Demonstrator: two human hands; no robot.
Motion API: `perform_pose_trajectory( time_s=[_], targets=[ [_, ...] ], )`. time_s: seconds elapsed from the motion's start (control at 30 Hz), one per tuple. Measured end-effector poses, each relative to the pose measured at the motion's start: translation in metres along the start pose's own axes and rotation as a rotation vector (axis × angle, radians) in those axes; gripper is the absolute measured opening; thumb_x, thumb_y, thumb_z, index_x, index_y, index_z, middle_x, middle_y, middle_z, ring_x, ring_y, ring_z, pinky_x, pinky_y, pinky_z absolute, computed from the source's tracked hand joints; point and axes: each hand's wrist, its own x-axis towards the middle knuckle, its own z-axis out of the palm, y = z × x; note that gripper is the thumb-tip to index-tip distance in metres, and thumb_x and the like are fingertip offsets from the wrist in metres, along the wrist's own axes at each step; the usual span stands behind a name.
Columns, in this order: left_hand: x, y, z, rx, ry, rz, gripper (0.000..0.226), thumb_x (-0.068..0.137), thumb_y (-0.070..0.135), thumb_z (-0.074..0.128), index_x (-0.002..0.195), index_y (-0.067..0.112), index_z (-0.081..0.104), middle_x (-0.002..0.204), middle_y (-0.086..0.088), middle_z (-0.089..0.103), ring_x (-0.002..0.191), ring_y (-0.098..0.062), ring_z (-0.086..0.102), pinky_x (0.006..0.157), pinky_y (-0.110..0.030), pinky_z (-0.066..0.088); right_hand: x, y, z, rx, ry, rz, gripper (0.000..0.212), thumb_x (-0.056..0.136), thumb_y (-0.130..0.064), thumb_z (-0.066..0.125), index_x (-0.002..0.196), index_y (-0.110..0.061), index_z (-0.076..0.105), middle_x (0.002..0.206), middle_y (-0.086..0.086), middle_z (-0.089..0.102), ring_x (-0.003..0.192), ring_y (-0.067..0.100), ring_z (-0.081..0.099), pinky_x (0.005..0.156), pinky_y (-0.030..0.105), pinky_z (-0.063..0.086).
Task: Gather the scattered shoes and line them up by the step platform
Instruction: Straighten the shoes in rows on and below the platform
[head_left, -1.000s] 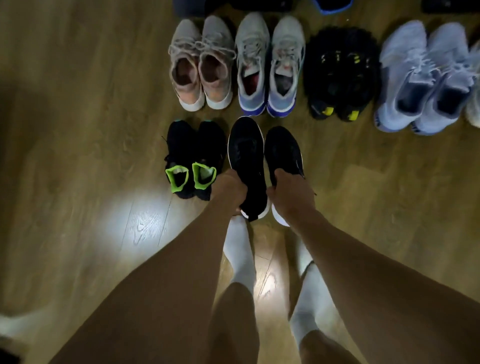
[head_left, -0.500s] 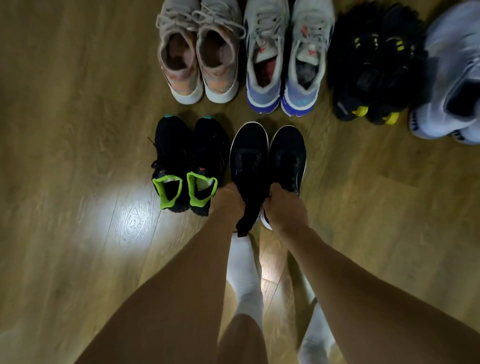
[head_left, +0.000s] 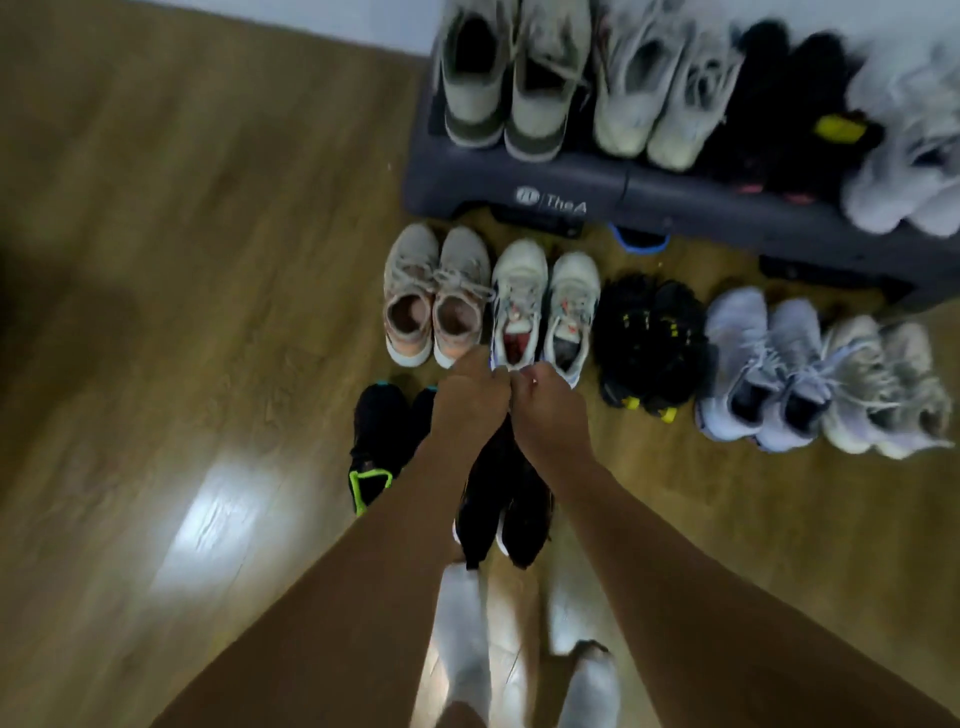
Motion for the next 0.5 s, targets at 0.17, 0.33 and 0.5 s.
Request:
perform_pose_trajectory(
  time_s=[0.17,0.33,0.5],
  targets=[
    [0.031,0.114,-0.083,-0.021,0.118,0.099,0.043,0.093,0.028,0.046,0.131,0.008,0.051,0.124,-0.015,0.058,0.117,-0.031,0.054,0.101,-0.037,0.040,0.044,-0.108,-0.072,0.221,0.127,-0.085,0.026,0.099,-0.028,0.042,0.102,-0.007,0.057,0.100,0.015,0.066,0.096,0.034,0.059,0.076,0.038,0.041],
    [0.077,0.188,-0.124,0.047,0.195,0.111,0.035,0.095,0.016,0.046,0.128,0.007,0.054,0.126,-0.015,0.059,0.118,-0.032,0.055,0.095,-0.036,0.043,0.105,-0.152,-0.122,0.258,0.117,-0.243,0.022,0.097,-0.029,0.047,0.102,-0.009,0.055,0.091,0.009,0.066,0.086,0.028,0.061,0.063,0.031,0.037],
    [0.137,0.224,-0.126,0.120,0.164,0.090,0.046,0.091,0.018,0.053,0.137,0.012,0.048,0.134,-0.013,0.053,0.119,-0.030,0.054,0.096,-0.039,0.048,0.163,-0.161,-0.150,0.090,-0.034,-0.288,0.061,0.091,-0.063,0.038,0.114,-0.007,0.051,0.105,0.009,0.062,0.092,0.023,0.058,0.067,0.034,0.042]
  ],
)
